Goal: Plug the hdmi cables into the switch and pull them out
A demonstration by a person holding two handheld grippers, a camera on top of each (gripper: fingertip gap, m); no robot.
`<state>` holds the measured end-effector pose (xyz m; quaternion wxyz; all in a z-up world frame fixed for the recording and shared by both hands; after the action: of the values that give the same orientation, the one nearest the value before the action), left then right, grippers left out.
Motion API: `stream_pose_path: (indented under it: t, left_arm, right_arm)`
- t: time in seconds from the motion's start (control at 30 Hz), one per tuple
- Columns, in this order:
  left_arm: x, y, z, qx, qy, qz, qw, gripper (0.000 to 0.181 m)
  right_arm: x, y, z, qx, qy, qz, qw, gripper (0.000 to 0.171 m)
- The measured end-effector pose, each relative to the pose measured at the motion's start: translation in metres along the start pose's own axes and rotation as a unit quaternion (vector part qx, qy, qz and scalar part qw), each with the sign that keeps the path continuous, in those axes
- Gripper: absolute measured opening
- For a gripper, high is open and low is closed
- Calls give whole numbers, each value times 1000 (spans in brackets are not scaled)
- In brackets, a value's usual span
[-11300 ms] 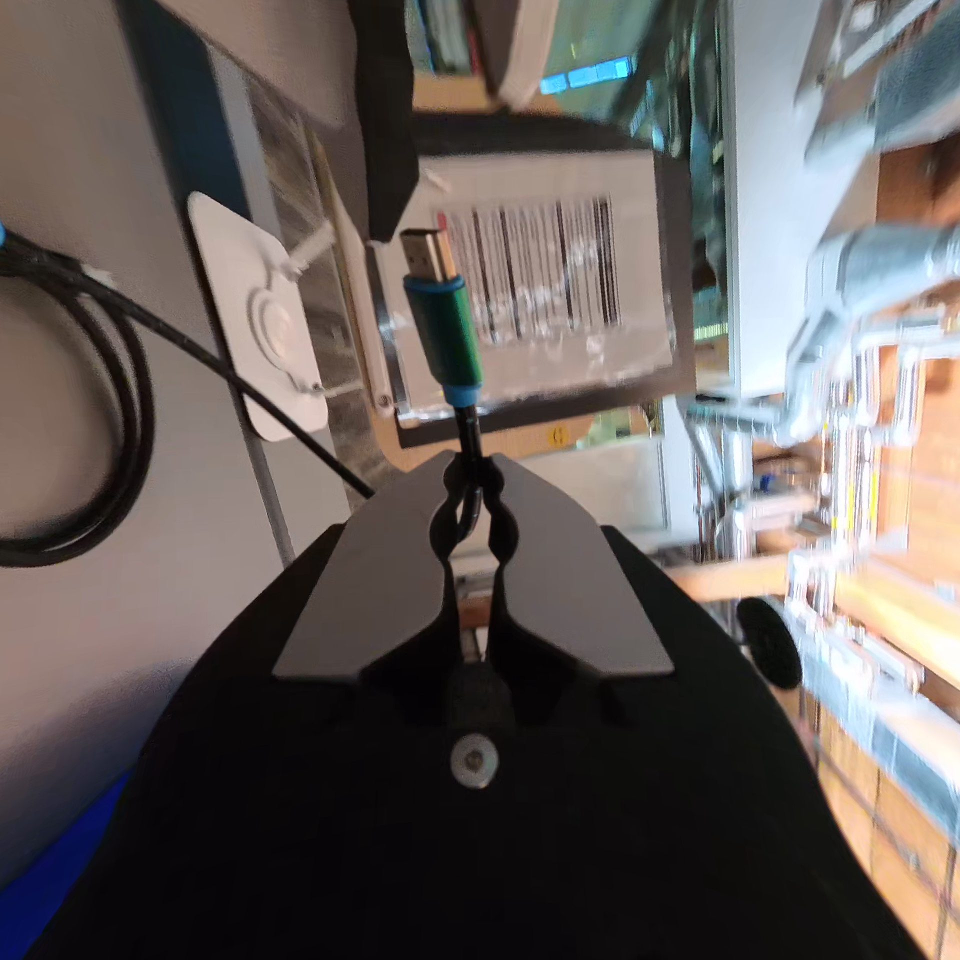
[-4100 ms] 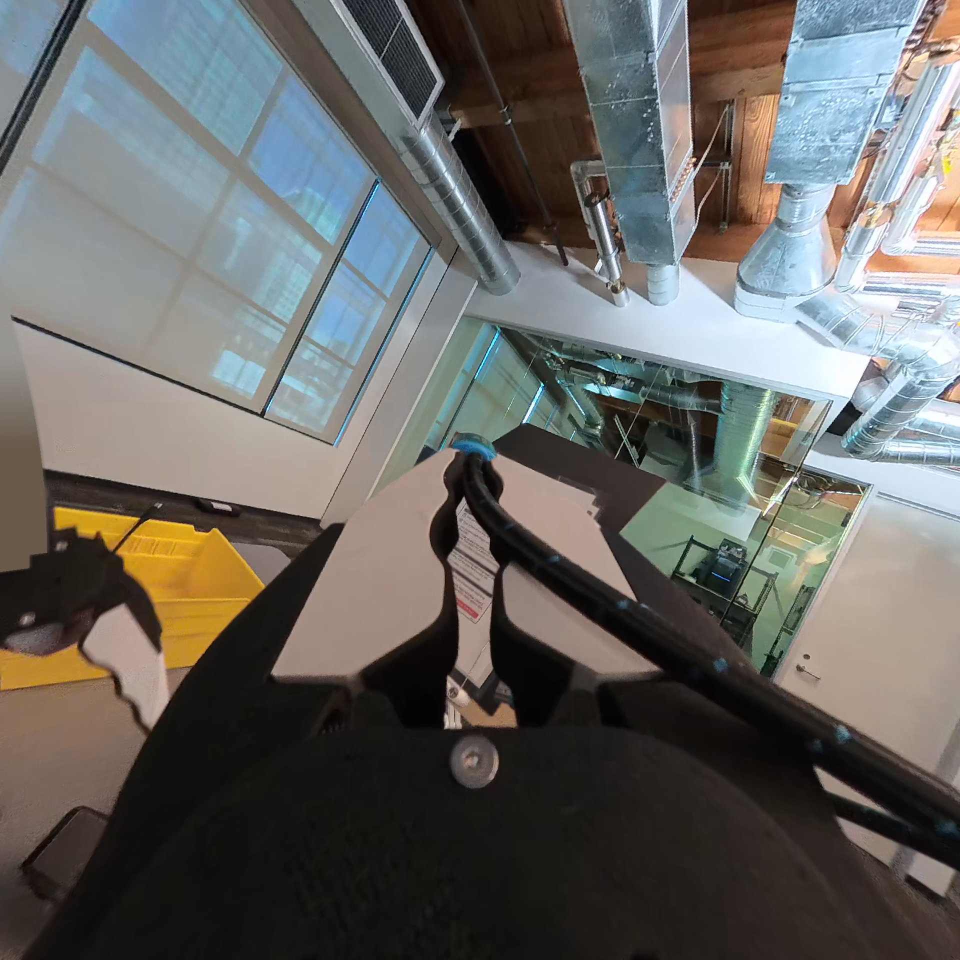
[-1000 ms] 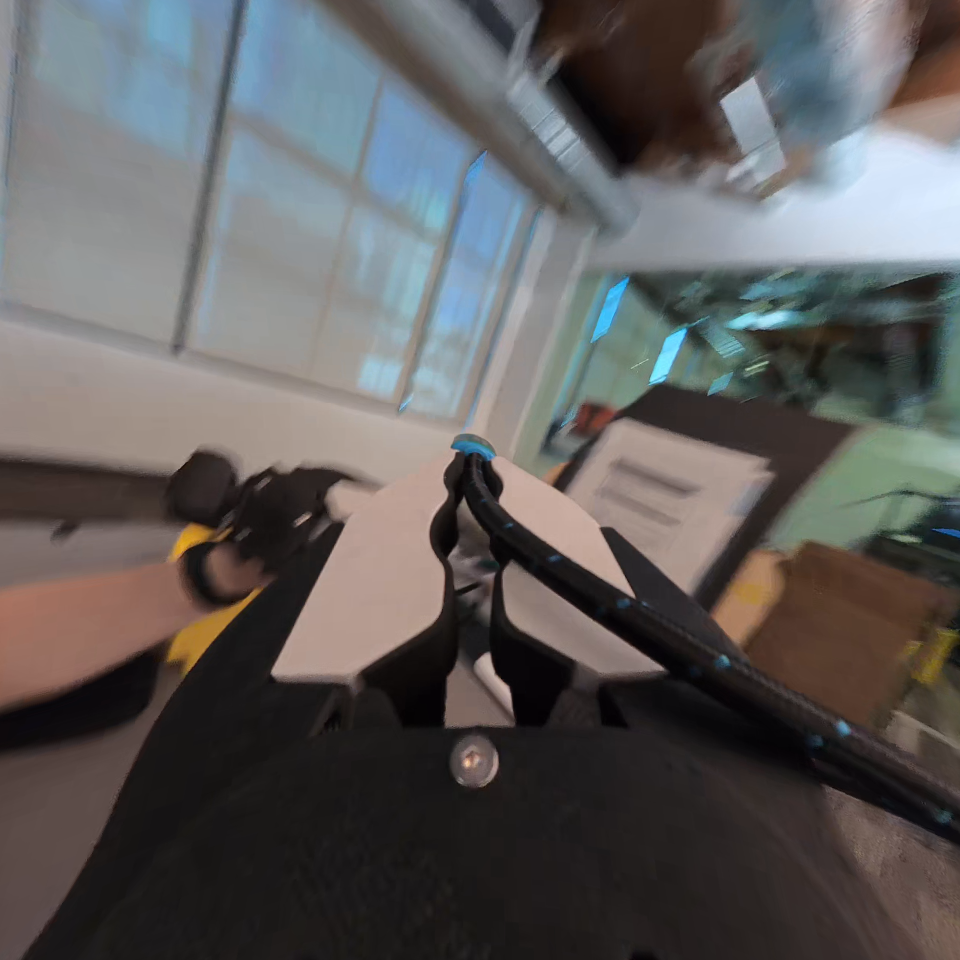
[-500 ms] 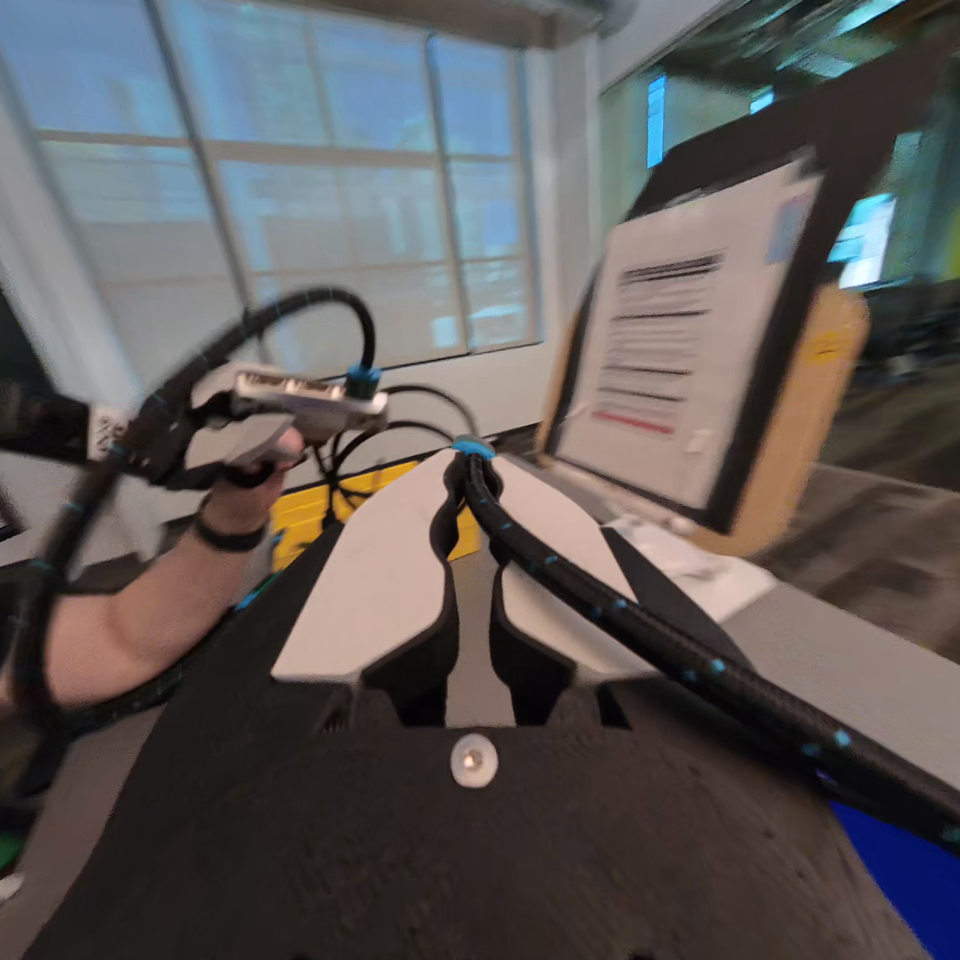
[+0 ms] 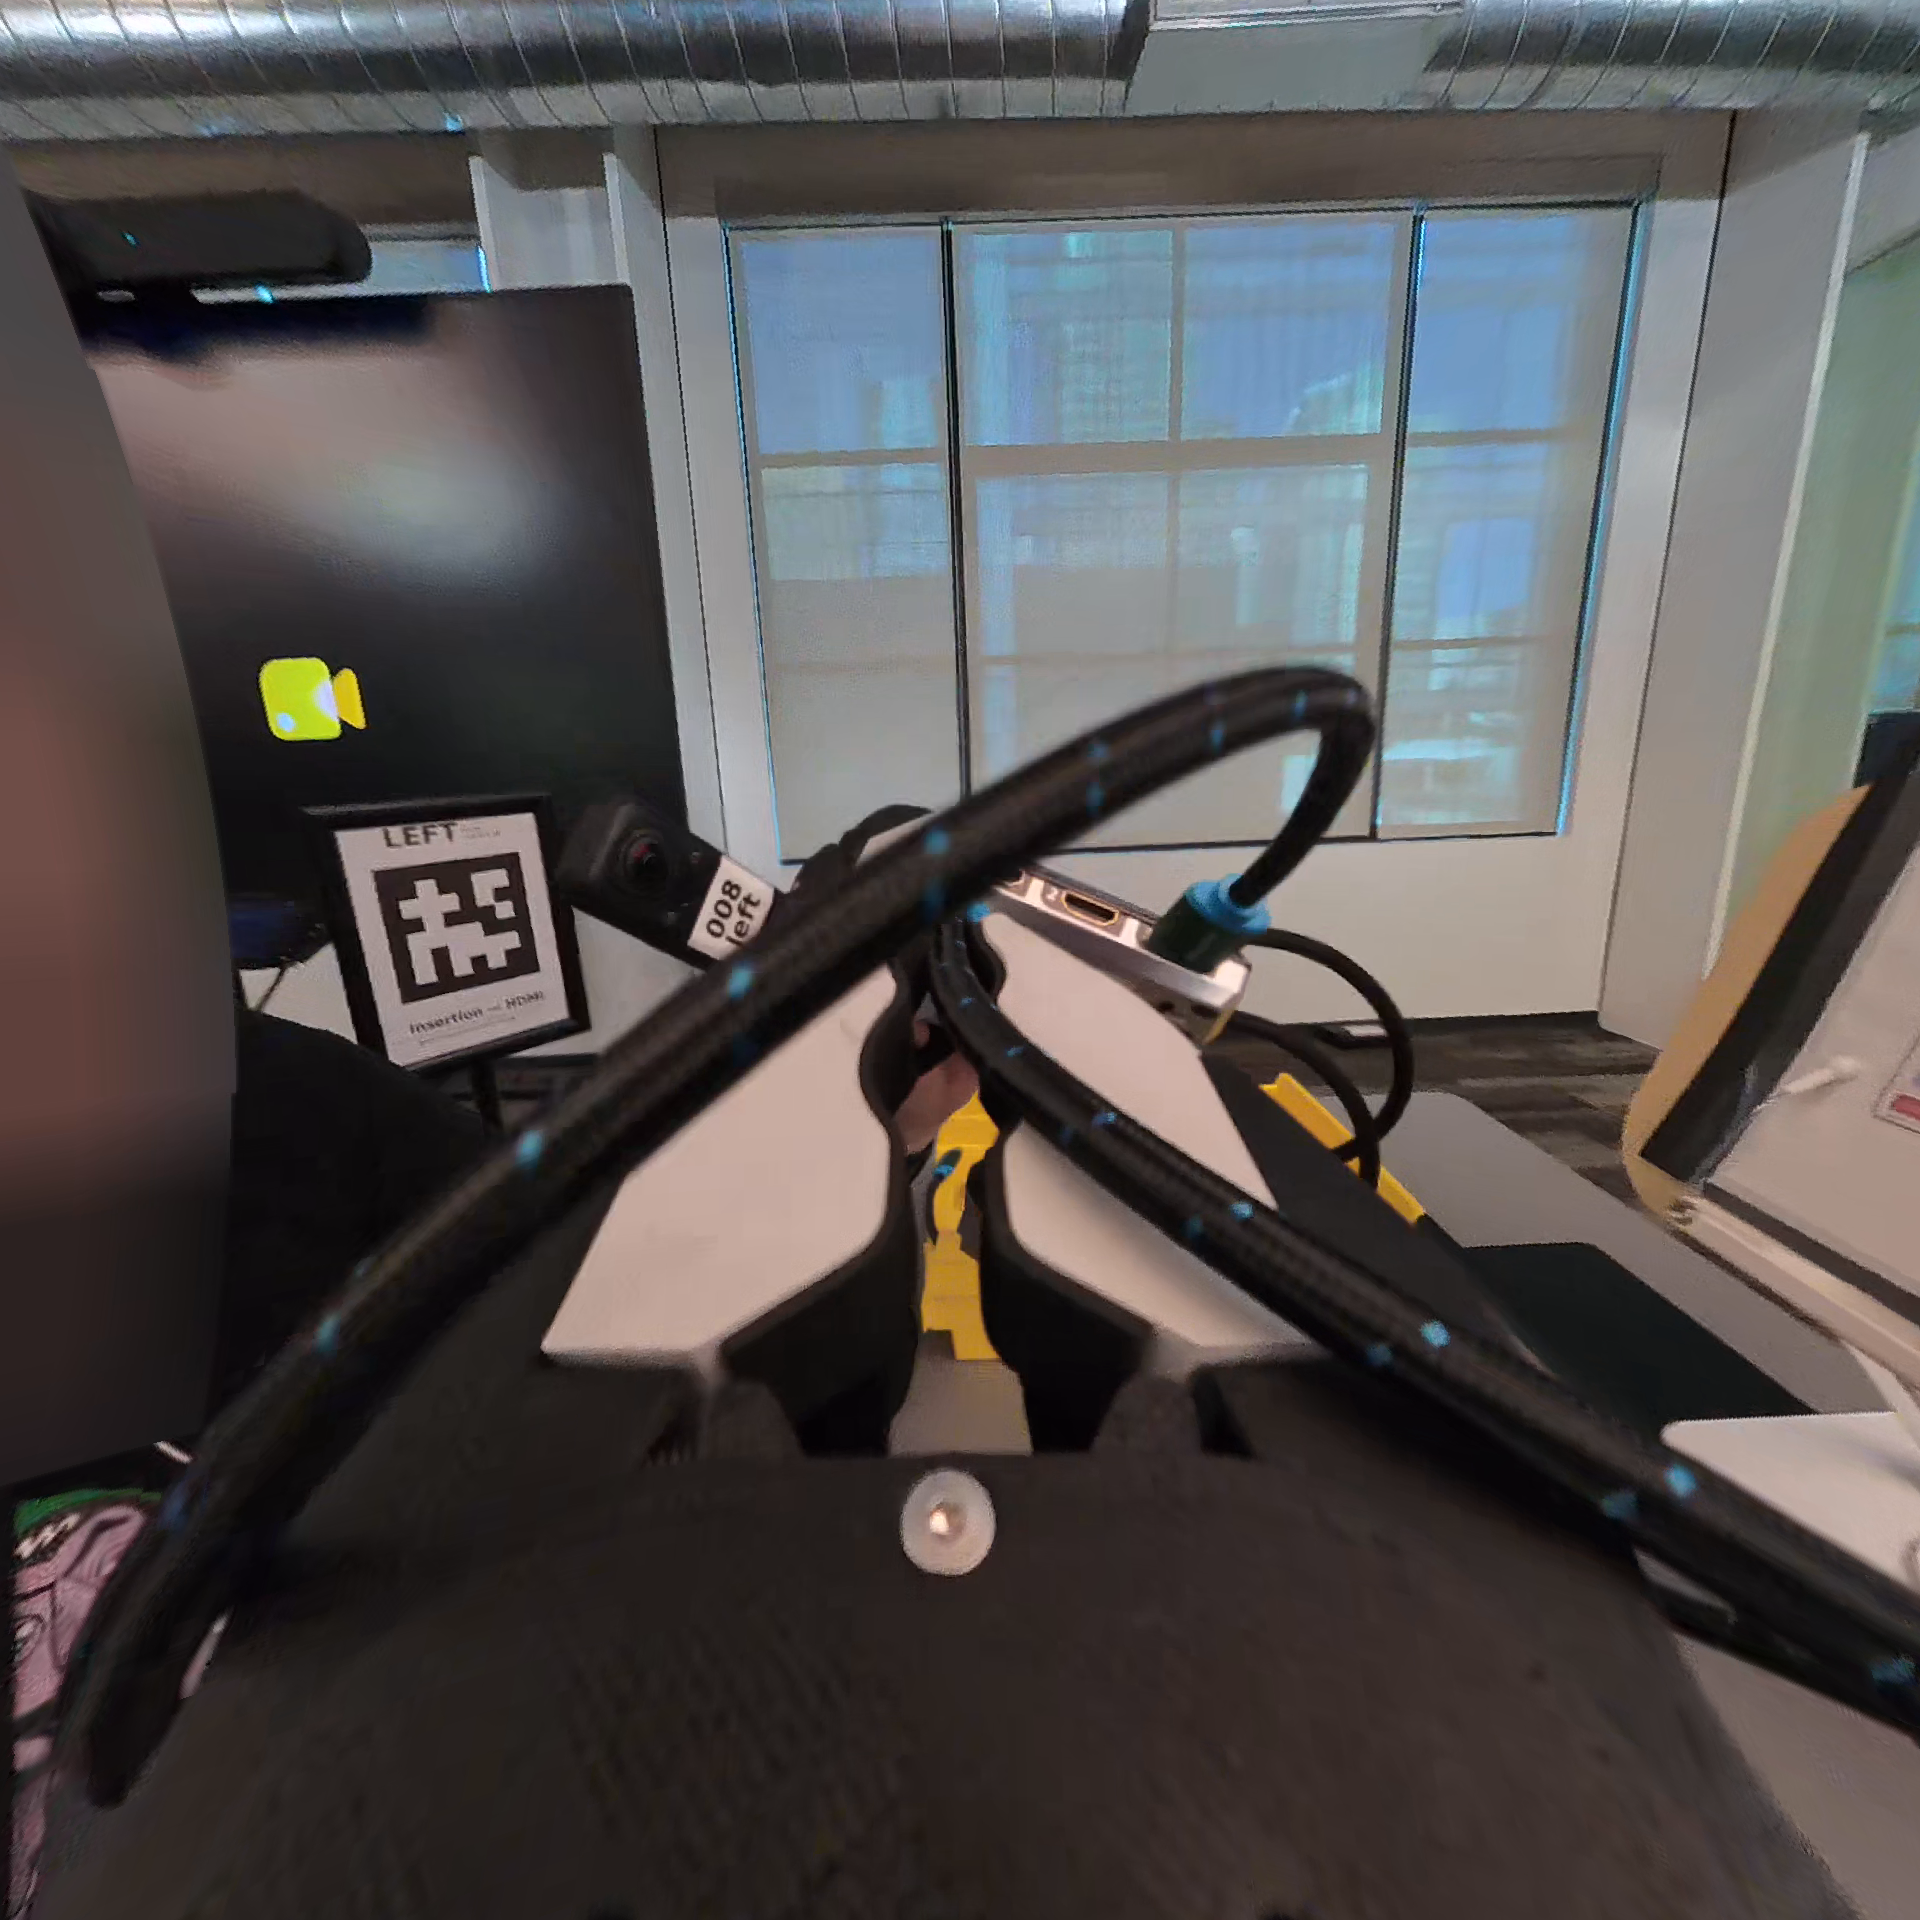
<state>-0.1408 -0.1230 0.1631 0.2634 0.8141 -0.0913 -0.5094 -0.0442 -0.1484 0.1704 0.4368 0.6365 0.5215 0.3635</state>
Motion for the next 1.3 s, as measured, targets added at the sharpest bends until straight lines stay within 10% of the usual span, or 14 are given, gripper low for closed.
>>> stream_pose_path:
  t: [1.3]
  left_arm:
    - [42,-9,-1,-17,-105,-68,992,21]
  right_arm:
    - [-8,-17,2,-159,-89,-45,982,6]
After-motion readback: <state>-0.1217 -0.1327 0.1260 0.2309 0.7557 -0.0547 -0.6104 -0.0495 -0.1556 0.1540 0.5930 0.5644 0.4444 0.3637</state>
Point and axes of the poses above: each gripper's, where its closed fingertips meet, z back along the fingers, y out of its top, x = y × z across the jaws, the point moved 2 cm from there along z, back along the fingers, and after that the axes turned 7 degrees about y, right-handed, at the moved point
